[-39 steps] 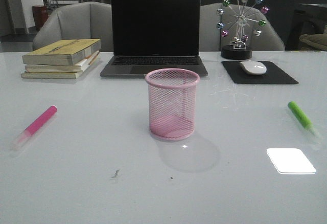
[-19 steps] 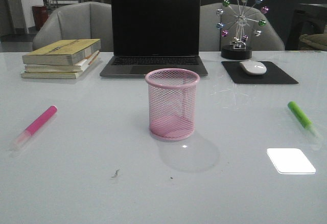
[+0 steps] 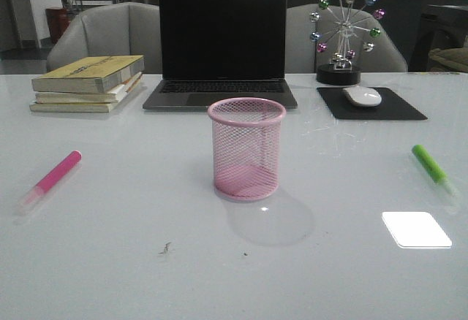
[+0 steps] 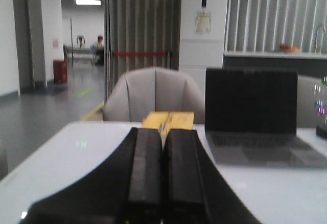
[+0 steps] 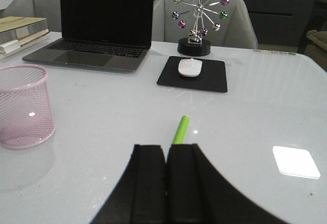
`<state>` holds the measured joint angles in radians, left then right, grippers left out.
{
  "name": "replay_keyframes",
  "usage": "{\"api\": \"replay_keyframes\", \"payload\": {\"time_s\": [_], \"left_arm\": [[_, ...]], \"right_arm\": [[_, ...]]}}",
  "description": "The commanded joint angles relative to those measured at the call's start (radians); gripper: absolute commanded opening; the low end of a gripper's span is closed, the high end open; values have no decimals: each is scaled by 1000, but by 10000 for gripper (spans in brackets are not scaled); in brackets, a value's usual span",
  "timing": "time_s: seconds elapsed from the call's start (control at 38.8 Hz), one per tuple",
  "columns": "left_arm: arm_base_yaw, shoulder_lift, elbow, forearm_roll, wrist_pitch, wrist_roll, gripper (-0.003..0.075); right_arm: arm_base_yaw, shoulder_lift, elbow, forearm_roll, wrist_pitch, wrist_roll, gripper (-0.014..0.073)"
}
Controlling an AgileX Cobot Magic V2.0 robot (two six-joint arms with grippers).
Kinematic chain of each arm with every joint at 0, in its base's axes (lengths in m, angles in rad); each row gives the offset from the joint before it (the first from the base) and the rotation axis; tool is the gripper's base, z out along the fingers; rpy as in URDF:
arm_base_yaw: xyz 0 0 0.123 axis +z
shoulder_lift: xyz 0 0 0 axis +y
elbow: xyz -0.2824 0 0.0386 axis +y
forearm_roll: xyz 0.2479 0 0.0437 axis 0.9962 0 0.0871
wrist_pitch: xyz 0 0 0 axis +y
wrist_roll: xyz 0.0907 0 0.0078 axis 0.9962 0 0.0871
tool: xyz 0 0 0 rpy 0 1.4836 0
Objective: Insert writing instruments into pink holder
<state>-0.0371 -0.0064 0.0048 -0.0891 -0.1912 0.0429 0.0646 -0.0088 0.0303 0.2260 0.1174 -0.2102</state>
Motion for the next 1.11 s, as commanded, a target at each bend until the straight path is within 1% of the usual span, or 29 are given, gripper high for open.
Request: {"api": "replay_keyframes", "payload": {"time_s": [0.0,0.08,0.15,0.21,0.28,0.36,0.46,0.64,0.82,0.93,1.08], "left_arm": [[1,-20,-1,-2,-221,-10,92],[1,-20,-18,-2,-272,-10,92],[1,-20,-57,3,-257,-10,92],[1,-20,-105,24,-229,-10,92],[1,-16,-186,72,-182,-10,92],[1,6,-277,147,-98,-10,92],[1,73,-377,169,-58,-10,92],[1,209,-486,169,-58,-10,99],[1,410,-592,169,-58,-10,198],[1,551,-631,169,-56,-10,199],[1,679,-636,169,-15,-10,199]], "right_arm": [[0,-20,0,3,-187,-5,50],[0,-20,-11,27,-316,15,50],[0,-20,-34,29,-463,29,50],[0,-20,-65,29,-503,29,50],[0,-19,-149,29,-439,29,50],[0,-1,-241,29,-316,28,50],[0,62,-354,29,-207,28,50],[0,208,-491,29,-187,28,50],[0,433,-632,29,-173,28,50],[0,568,-686,29,-165,28,50],[0,700,-689,29,-117,28,50]]}}
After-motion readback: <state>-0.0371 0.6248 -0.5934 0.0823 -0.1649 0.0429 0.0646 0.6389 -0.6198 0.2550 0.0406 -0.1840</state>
